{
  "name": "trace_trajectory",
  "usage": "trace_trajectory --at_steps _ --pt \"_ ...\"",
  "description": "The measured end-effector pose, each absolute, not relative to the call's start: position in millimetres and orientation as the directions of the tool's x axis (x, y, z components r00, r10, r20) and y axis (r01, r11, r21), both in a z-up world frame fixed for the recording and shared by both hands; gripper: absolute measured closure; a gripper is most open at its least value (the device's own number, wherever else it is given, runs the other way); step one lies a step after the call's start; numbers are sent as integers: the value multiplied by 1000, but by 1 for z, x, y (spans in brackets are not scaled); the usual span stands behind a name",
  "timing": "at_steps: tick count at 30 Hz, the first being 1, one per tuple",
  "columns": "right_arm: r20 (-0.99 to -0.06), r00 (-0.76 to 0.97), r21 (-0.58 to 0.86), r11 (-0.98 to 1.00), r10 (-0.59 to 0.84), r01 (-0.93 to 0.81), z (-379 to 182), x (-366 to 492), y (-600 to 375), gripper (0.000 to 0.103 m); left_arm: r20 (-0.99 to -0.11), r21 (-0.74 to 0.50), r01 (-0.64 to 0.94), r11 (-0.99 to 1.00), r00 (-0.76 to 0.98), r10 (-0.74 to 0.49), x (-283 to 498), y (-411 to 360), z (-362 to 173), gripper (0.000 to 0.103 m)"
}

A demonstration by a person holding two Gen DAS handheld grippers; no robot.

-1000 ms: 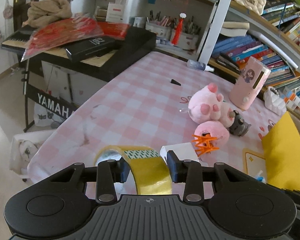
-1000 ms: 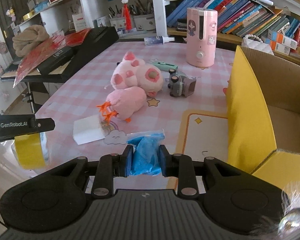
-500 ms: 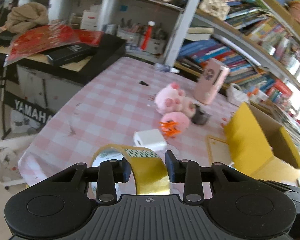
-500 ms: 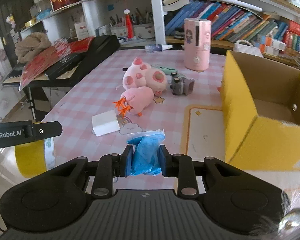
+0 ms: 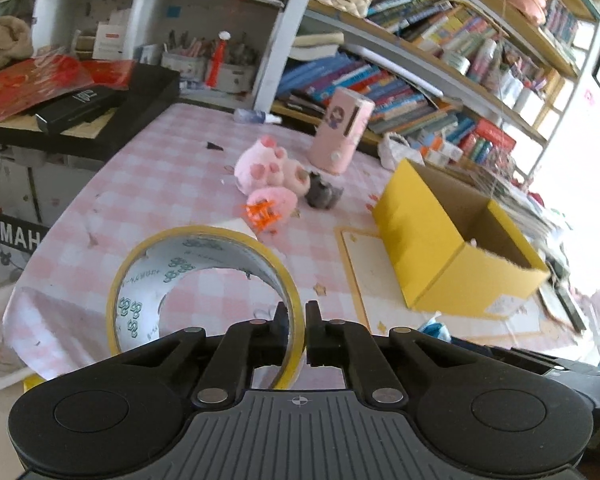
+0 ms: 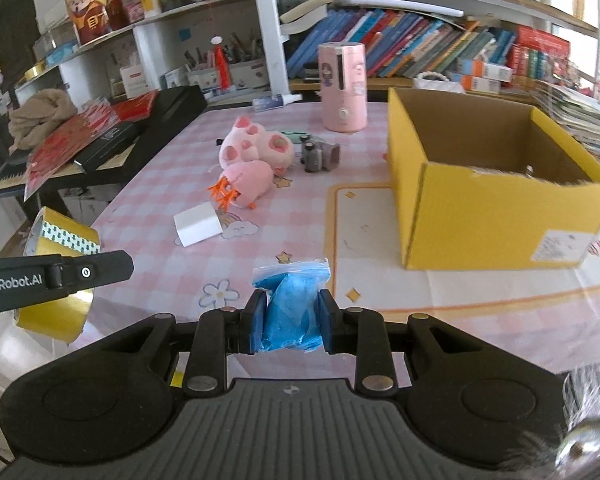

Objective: Organize objects
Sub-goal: 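Carry the tape roll and blue bag with both tools over the yellow box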

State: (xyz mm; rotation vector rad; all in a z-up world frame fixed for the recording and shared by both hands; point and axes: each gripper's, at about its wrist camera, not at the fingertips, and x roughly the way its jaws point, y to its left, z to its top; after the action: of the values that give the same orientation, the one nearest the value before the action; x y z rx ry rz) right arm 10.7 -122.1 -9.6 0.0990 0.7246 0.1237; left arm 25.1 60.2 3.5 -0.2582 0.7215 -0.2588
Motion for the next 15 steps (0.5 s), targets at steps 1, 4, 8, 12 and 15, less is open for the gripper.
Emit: trace_trajectory --at_steps 1,4,8,12,15 --pt "-654 743 133 989 140 -69 -10 6 -123 77 -620 -317 151 936 714 -325 24 59 2 97" --pt "-658 745 137 990 115 -31 -12 -9 -129 77 -634 -312 185 932 690 -349 16 52 -1 97" --pt "-666 742 143 989 73 31 -16 -29 -138 77 -642 -310 243 919 660 -391 6 40 -3 97" --pt "-671 741 147 985 30 93 -17 -47 -149 77 -643 -308 298 903 635 -429 1 27 -3 97" --pt "-672 741 148 980 -1 135 -17 -56 -156 77 -639 -308 334 891 621 -454 -1 19 -2 97"
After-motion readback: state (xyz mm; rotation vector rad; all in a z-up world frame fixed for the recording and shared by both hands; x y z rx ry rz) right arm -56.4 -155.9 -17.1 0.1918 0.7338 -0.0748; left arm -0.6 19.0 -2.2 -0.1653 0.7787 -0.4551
